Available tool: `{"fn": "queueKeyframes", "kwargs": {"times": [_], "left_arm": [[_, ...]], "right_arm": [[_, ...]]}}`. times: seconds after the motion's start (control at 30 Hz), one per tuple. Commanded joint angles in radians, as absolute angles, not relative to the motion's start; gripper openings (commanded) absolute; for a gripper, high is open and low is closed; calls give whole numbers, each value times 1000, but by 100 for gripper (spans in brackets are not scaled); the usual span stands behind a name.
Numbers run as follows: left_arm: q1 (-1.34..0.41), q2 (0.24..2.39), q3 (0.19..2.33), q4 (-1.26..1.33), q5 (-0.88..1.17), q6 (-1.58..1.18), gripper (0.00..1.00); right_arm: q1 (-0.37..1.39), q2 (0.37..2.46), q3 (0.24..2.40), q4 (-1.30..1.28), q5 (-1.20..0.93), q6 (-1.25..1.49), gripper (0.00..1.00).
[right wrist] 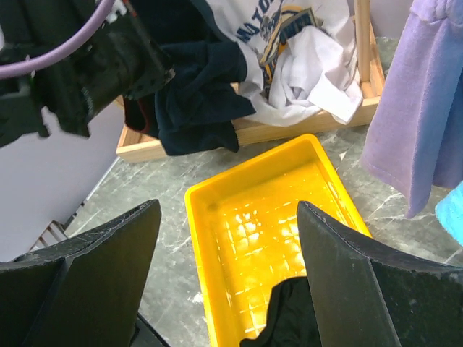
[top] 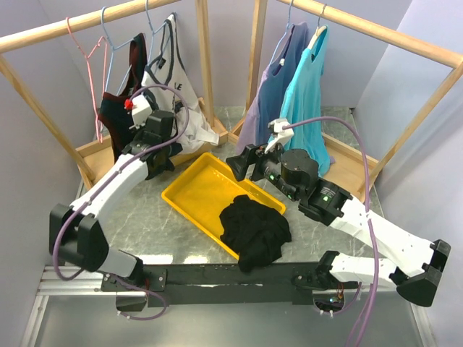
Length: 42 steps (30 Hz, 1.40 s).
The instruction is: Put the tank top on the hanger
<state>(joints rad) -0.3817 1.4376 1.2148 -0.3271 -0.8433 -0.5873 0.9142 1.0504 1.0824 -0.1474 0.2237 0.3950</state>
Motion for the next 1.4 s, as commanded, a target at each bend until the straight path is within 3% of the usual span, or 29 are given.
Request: {"fn": "queueKeyframes", "kwargs": {"times": [0.0,0.23,0.33,0.47,0.57,1.07,1.13,1.37], "left_arm": [[-359,1491,1299,-246,-851,-586,1],[-336,1558,1249,-166,-810,-584,2],[-336,1566,1220,-170,-735,-601,21],[-341,1485,1100,-118,-657,-627,65],[-344,1412,1036,-95,-597,-623,75],[-500,1122,870,-144,-342,-643,91],[-556,1097,855,-169,-331,-664,99],[-655,954,799,-257,-268,-732,99]], "right_arm": [[920,1060,1132,-129,233,379,83],[923,1065,1109,-132,233,379,83],[926,1063,1100,-130,230,379,83],[931,1072,1097,-135,222,380,84],[939,1075,1094,-133,219,380,84],[960,1062,1063,-137,233,387,84],[962,1046,1045,-143,236,387,85],[965,963,976,-186,245,405,86]]}}
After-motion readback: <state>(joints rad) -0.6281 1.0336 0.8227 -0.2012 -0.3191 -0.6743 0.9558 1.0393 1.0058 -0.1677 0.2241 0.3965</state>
